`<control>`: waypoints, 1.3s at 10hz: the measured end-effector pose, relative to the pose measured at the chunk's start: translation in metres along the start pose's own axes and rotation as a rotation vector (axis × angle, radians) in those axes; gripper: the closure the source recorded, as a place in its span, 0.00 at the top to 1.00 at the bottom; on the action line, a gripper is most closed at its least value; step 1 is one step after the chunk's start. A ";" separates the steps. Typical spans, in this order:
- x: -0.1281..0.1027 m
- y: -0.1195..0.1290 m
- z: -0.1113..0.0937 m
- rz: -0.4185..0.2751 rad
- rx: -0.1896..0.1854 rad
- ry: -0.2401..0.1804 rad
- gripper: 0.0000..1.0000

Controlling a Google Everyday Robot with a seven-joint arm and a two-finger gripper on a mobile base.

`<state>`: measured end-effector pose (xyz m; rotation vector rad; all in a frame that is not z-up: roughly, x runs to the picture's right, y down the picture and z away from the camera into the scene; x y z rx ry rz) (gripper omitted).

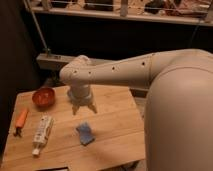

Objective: Pick up the ceramic bowl

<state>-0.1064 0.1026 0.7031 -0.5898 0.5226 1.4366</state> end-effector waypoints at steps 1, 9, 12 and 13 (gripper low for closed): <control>0.000 0.000 0.000 0.000 0.000 0.000 0.65; -0.032 0.020 0.010 -0.017 0.005 -0.028 0.65; -0.065 0.042 0.006 -0.073 0.010 -0.060 0.65; -0.083 0.053 0.004 -0.096 0.013 -0.074 0.65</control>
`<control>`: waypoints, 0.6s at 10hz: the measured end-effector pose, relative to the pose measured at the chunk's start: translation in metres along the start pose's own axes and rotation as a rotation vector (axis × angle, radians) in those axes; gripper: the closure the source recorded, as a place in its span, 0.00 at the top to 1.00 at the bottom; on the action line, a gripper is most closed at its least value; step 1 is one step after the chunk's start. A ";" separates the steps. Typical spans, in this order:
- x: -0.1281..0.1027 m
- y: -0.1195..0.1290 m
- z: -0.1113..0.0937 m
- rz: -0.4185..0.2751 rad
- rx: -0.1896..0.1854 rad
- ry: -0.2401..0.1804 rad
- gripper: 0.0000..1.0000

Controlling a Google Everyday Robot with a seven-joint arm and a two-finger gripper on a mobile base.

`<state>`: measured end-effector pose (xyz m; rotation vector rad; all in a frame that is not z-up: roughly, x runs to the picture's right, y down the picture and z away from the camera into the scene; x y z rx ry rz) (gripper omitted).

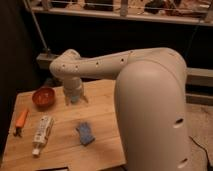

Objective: Pick up the ceramic bowl

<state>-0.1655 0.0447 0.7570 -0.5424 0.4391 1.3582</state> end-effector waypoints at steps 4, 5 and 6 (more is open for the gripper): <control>-0.049 0.038 -0.001 -0.077 0.014 -0.031 0.65; -0.062 0.050 0.000 -0.096 0.013 -0.036 0.65; -0.074 0.061 0.001 -0.112 0.008 -0.042 0.65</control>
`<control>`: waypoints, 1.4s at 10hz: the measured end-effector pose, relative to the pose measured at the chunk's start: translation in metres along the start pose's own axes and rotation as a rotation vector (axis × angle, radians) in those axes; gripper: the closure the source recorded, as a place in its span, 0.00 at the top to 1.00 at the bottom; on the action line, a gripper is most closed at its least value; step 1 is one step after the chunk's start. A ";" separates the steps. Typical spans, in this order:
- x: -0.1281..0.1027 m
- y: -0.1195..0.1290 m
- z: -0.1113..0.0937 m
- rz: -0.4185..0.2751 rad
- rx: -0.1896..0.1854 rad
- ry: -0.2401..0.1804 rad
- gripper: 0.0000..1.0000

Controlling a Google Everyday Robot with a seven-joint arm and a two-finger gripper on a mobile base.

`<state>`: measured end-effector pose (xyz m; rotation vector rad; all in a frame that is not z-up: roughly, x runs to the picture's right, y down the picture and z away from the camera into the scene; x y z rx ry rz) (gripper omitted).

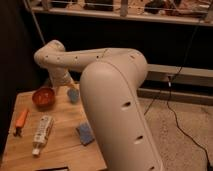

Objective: Pick up the ceramic bowl

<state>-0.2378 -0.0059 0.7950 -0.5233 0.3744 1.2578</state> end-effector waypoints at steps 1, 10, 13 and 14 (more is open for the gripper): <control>-0.014 0.011 0.004 -0.018 -0.005 -0.007 0.65; -0.062 0.062 0.066 -0.092 -0.096 0.044 0.65; -0.064 0.067 0.089 -0.108 -0.107 0.074 0.65; -0.064 0.067 0.097 -0.114 -0.109 0.082 0.65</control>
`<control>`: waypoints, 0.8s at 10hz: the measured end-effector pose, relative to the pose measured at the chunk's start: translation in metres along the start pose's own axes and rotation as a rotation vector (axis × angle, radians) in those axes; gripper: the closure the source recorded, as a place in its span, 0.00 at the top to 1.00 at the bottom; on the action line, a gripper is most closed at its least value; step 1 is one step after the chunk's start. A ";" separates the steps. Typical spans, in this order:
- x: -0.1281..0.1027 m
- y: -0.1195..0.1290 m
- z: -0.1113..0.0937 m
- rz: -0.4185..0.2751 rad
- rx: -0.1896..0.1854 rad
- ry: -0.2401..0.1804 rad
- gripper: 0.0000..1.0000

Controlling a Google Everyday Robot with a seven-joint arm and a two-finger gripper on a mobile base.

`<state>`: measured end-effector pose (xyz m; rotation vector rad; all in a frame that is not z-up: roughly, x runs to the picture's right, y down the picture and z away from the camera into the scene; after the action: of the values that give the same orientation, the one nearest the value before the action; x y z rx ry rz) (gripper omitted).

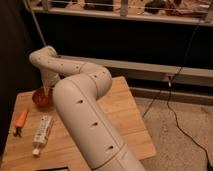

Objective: Pick up the ceramic bowl

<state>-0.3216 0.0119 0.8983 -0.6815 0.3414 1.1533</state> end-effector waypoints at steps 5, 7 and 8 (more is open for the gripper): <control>-0.001 -0.001 0.032 -0.022 -0.037 0.044 0.64; -0.001 -0.003 0.042 -0.032 -0.056 0.063 0.43; -0.001 -0.004 0.044 -0.035 -0.061 0.069 0.34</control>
<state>-0.3228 0.0395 0.9334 -0.7789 0.3523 1.1119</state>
